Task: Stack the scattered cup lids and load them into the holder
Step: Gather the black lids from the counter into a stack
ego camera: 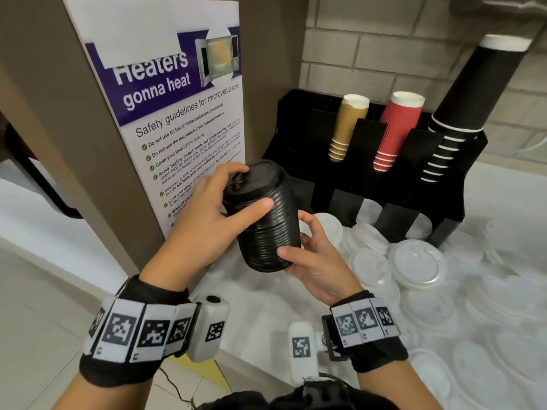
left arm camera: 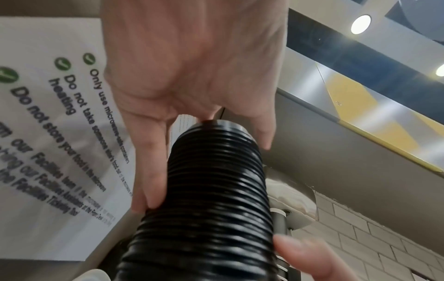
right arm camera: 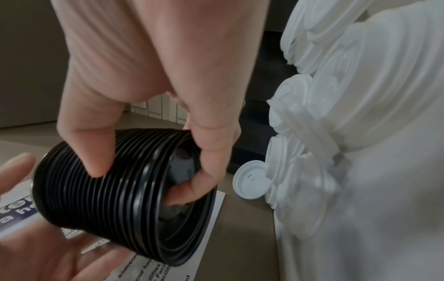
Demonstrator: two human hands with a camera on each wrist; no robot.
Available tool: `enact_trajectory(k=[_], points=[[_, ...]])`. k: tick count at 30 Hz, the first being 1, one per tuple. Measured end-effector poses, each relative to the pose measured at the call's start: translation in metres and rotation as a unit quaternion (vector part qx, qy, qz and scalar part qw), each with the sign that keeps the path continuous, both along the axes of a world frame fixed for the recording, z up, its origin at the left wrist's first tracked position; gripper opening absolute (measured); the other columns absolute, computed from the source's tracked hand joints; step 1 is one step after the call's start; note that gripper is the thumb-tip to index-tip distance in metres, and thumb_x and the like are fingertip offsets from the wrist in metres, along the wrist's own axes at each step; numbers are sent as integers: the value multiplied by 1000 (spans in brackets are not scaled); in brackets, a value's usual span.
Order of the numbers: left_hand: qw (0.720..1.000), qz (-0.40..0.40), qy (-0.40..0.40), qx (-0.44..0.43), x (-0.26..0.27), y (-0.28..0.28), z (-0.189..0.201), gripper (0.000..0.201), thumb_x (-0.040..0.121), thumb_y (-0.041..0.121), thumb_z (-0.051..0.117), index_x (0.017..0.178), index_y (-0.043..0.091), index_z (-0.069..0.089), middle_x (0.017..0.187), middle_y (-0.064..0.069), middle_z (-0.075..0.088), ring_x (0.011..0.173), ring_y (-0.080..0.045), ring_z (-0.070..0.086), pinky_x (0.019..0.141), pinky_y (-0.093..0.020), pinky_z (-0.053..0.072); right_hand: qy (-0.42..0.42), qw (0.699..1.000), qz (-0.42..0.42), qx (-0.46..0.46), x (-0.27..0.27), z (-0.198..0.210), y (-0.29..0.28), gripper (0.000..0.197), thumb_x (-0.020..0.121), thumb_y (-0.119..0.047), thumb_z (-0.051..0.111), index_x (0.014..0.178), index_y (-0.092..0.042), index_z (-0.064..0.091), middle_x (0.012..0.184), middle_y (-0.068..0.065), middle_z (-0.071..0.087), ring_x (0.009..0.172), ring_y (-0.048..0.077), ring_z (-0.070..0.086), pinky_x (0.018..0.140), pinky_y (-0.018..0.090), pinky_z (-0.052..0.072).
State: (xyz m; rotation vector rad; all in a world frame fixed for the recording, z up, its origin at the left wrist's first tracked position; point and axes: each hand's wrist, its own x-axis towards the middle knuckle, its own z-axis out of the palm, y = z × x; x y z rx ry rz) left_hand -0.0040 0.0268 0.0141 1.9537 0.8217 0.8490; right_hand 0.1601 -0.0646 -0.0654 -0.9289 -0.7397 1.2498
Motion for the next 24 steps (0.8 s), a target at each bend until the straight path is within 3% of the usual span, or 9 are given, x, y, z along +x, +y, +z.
enact_trajectory(k=[3, 8, 13, 17, 19, 22, 24], points=[[995, 12, 90, 44, -5, -3, 1, 77, 47, 72, 69, 115, 51, 40, 123, 8, 48, 112, 3, 47, 91, -28, 43, -26, 999, 23, -30, -2, -2, -2, 71, 65, 4, 69, 123, -28, 45, 104, 8, 61, 88, 18, 68, 75, 35, 56], [978, -24, 208, 23, -14, -5, 0, 83, 48, 51, 86, 116, 44, 37, 121, 1, 52, 111, -16, 53, 96, -42, 46, -138, 984, 66, -93, -16, -13, -6, 80, 61, 0, 66, 124, -36, 33, 110, 8, 56, 102, 25, 61, 95, 50, 51], [965, -1, 261, 8, -19, -10, -12, 82, 59, 37, 88, 121, 34, 36, 119, -1, 43, 109, -19, 48, 91, -34, 42, -172, 970, 110, -130, -28, -21, 3, 84, 61, 2, 61, 132, -24, 23, 101, 2, 58, 94, 17, 63, 85, 39, 54], [959, 17, 281, 16, -23, -14, -17, 77, 65, 35, 86, 122, 28, 35, 121, -3, 46, 107, -21, 51, 90, -37, 46, -208, 957, 132, -154, -31, -22, 13, 80, 76, 19, 58, 137, -16, 19, 106, 4, 56, 98, 21, 61, 81, 35, 54], [944, 37, 323, 50, -23, -17, -16, 74, 68, 41, 83, 123, 29, 35, 119, -3, 49, 104, -23, 53, 86, -39, 49, -280, 935, 143, -164, -32, -19, 17, 78, 78, 15, 60, 138, -17, 21, 111, 5, 54, 106, 24, 59, 88, 39, 53], [893, 79, 429, 110, -24, -23, -10, 70, 73, 54, 74, 128, 36, 34, 120, -2, 44, 97, -28, 56, 72, -38, 50, -406, 888, 147, -159, -31, -13, 20, 81, 76, 4, 70, 139, -14, 24, 113, 6, 55, 105, 22, 58, 92, 38, 53], [865, 100, 472, 137, -24, -27, -5, 69, 76, 58, 71, 132, 35, 37, 122, -3, 37, 95, -29, 57, 68, -36, 46, -476, 854, 137, -157, -29, -11, 21, 83, 74, -3, 74, 140, -13, 25, 119, 14, 53, 108, 27, 57, 93, 43, 52]])
